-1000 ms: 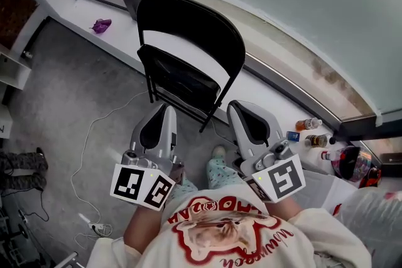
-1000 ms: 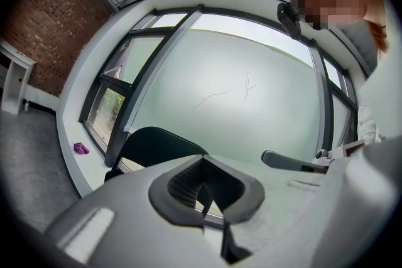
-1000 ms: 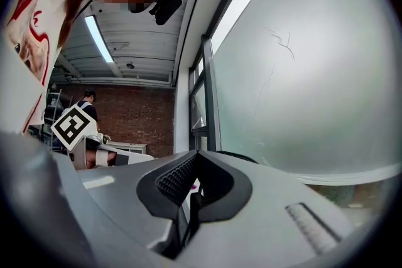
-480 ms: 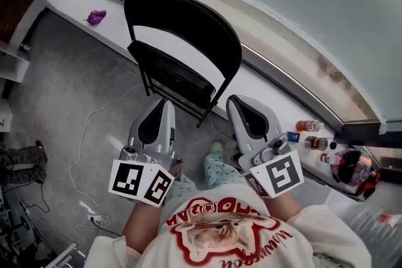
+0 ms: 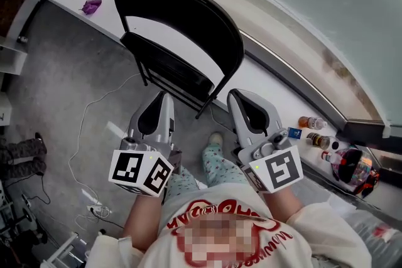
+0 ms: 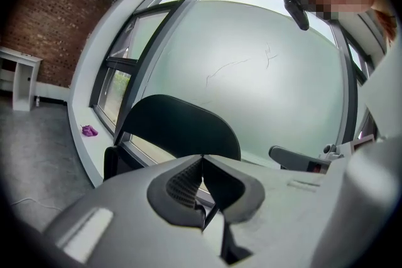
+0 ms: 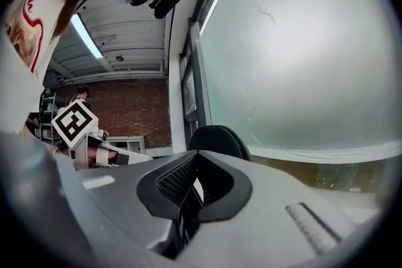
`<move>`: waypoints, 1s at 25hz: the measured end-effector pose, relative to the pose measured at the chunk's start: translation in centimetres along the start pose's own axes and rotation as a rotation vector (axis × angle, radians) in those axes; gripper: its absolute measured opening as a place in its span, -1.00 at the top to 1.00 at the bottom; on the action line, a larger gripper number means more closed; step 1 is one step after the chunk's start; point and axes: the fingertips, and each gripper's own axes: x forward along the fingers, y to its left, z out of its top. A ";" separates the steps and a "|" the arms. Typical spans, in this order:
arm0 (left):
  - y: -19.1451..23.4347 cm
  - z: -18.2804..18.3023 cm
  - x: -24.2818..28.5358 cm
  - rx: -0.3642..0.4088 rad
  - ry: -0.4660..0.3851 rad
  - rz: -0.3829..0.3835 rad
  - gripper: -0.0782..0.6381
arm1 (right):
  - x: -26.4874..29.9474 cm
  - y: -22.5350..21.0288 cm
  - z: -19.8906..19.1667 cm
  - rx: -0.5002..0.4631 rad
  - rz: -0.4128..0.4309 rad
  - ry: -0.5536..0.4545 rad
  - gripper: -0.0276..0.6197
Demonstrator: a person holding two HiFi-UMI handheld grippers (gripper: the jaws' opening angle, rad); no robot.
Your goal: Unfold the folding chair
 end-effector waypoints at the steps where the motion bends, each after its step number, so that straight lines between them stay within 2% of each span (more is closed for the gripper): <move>1: 0.2 -0.5 0.5 -0.004 0.011 0.001 0.77 | 0.2 -0.3 -0.3 0.000 -0.001 0.003 0.83; 7: 1.6 -3.0 2.2 -0.028 0.064 0.039 0.64 | 0.9 -1.6 -2.0 0.009 -0.003 0.031 0.83; 11: 3.0 -4.0 3.8 -0.047 0.096 0.105 0.33 | 1.5 -2.4 -2.5 0.009 0.001 0.038 0.83; 15: 4.7 -4.2 5.2 -0.137 0.091 0.203 0.08 | 1.7 -2.8 -2.7 0.006 0.005 0.041 0.83; 18: 5.4 -4.5 6.3 -0.165 0.100 0.251 0.00 | 1.5 -3.0 -2.4 0.009 0.004 0.034 0.83; 25: 6.6 -6.3 8.8 -0.145 0.148 0.330 -0.05 | 1.6 -3.3 -2.7 0.016 0.019 0.027 0.83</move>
